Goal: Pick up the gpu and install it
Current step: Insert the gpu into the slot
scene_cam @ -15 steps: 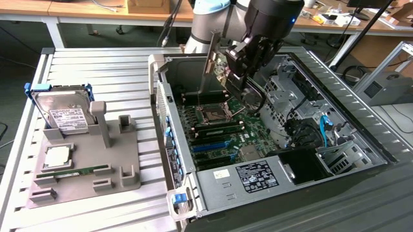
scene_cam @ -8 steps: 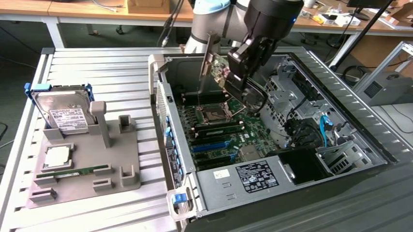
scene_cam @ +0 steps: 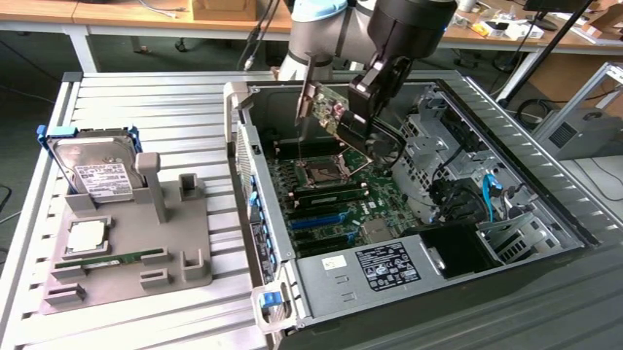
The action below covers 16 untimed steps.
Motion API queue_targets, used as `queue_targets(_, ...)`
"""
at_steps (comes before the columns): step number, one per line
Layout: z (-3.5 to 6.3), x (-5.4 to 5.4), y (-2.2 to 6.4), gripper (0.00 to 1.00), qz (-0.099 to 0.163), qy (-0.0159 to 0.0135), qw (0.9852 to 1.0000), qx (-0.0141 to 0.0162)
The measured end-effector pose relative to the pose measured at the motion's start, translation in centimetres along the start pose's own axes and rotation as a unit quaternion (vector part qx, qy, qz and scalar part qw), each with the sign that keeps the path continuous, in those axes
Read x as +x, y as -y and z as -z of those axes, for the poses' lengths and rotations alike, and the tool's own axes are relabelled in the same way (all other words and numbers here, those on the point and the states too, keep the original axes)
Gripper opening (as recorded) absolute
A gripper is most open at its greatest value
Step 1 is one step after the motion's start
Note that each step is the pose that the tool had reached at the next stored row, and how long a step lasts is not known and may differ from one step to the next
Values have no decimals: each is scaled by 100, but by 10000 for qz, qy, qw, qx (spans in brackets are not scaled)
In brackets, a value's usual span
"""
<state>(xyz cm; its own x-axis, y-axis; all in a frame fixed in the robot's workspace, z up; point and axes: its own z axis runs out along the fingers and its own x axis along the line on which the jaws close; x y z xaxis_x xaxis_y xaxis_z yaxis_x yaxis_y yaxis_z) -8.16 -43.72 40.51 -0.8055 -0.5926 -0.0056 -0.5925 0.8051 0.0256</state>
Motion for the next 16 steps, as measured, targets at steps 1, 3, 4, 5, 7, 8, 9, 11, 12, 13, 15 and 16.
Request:
queue_targets(1, -1, -1, -1, 27, 75, -2, 10000, 0)
queue_targets(3, -2, -3, -4, 27, 232, -8, 9997, 1)
queue_targets(4, -3, -3, -5, 27, 307, -10, 9995, 1)
queue_targets(5, -3, -5, -6, 27, 406, -13, 9992, 1)
queue_targets(7, -4, -7, -9, 27, 549, -17, 9985, 1)
queue_targets(8, -4, -8, -10, 27, 607, -19, 9982, 1)
queue_targets(9, -5, -9, -12, 27, 679, -21, 9977, 1)
queue_targets(11, -6, -11, -15, 27, 829, -25, 9966, 0)
queue_targets(12, -6, -13, -17, 27, 904, -27, 9959, 0)
queue_targets(13, -7, -14, -19, 27, 981, -29, 9952, 0)
queue_targets(15, -7, -17, -23, 27, 1153, -34, 9933, 0)
queue_targets(16, -8, -18, -25, 27, 1215, -36, 9926, 0)
